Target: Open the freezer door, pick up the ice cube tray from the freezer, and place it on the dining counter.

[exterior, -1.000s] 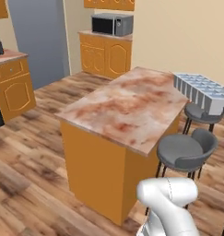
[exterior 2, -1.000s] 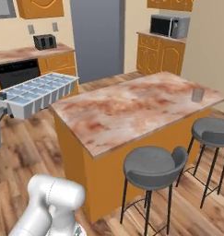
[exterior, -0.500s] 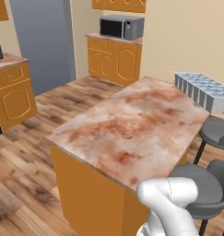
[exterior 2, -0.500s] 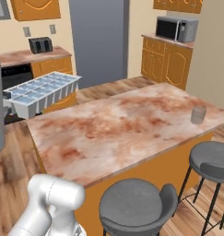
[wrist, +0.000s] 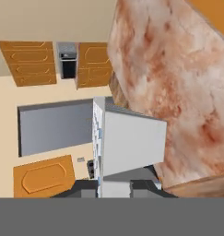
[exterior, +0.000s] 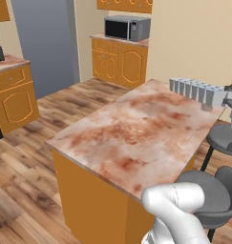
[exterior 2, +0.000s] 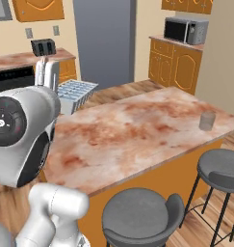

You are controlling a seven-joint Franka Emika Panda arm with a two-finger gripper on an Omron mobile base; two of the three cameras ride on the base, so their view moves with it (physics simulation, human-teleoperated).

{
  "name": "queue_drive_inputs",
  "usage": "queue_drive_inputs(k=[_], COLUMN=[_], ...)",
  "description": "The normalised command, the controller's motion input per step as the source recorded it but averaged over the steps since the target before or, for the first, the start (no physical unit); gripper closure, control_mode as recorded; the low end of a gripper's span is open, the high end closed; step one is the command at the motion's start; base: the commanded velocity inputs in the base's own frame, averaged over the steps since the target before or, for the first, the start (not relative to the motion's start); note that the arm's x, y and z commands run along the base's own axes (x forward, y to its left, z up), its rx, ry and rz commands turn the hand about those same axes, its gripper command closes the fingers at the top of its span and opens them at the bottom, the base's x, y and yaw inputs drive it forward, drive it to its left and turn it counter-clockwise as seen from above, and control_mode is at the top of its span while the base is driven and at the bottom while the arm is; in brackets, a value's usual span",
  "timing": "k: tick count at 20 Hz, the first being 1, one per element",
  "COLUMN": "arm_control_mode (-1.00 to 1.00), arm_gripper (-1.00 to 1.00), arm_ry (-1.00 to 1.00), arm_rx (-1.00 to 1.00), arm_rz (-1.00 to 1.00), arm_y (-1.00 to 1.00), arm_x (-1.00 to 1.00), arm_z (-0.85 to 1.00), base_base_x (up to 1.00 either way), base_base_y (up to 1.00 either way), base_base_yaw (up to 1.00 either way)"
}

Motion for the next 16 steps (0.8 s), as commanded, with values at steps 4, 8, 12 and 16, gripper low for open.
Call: queue_drive_inputs(k=[4, 8, 12, 16], arm_control_mode=[-1.00, -1.00, -1.00, -1.00], arm_gripper=[1.00, 1.00, 1.00, 1.00], arm_ry=[0.08, 0.10, 0.14, 0.20], arm_rx=[0.00, 0.00, 0.00, 0.00], arm_rz=[0.15, 0.17, 0.19, 0.14], arm_y=[-0.04, 0.00, -0.02, 0.00], arm_x=[1.00, 1.00, 0.81, 0.69], arm_z=[-0.89, -1.00, -0.80, -0.71], base_base_x=[0.00, 0.00, 0.00, 0.00], base_base_y=[0.00, 0.00, 0.00, 0.00], base_base_yaw=[0.00, 0.00, 0.00, 0.00])
